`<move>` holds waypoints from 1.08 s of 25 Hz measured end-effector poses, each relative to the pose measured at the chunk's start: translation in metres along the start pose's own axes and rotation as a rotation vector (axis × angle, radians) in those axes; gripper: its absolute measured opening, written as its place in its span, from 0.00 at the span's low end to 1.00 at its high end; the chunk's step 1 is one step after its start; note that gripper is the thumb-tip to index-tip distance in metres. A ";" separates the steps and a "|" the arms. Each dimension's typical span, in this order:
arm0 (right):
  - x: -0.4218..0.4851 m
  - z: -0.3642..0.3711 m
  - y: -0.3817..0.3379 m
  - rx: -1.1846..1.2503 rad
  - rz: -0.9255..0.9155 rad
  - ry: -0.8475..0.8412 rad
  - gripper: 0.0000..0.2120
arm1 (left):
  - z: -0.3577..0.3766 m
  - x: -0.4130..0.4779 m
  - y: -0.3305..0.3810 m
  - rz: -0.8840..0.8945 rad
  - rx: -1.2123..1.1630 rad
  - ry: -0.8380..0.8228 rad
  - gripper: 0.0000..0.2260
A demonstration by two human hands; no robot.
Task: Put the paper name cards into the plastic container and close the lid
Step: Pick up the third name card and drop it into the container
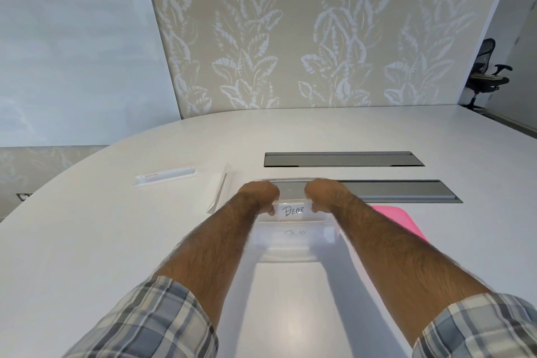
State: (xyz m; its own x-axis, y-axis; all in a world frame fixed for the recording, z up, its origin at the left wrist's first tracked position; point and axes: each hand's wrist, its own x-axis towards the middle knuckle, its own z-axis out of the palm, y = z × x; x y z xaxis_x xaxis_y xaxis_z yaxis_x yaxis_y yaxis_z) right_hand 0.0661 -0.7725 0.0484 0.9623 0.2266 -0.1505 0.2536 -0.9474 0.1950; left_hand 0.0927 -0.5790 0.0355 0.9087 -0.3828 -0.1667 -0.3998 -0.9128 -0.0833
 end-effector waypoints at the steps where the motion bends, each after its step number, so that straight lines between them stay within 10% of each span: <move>1: 0.001 0.002 0.000 0.000 -0.003 -0.001 0.18 | 0.002 0.001 0.000 0.003 0.006 -0.005 0.21; 15: 0.007 0.017 0.000 0.020 0.012 -0.006 0.15 | 0.007 0.000 0.006 -0.011 0.010 -0.006 0.19; 27: -0.003 -0.026 -0.023 0.117 0.009 0.217 0.15 | -0.023 -0.051 -0.039 -0.011 -0.080 0.361 0.14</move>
State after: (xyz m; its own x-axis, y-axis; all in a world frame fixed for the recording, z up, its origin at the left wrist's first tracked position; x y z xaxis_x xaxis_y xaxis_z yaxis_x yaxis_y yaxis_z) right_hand 0.0599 -0.7457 0.0693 0.9664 0.2488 0.0651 0.2435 -0.9666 0.0801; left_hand 0.0651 -0.5276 0.0700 0.9027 -0.3850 0.1920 -0.3917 -0.9201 -0.0036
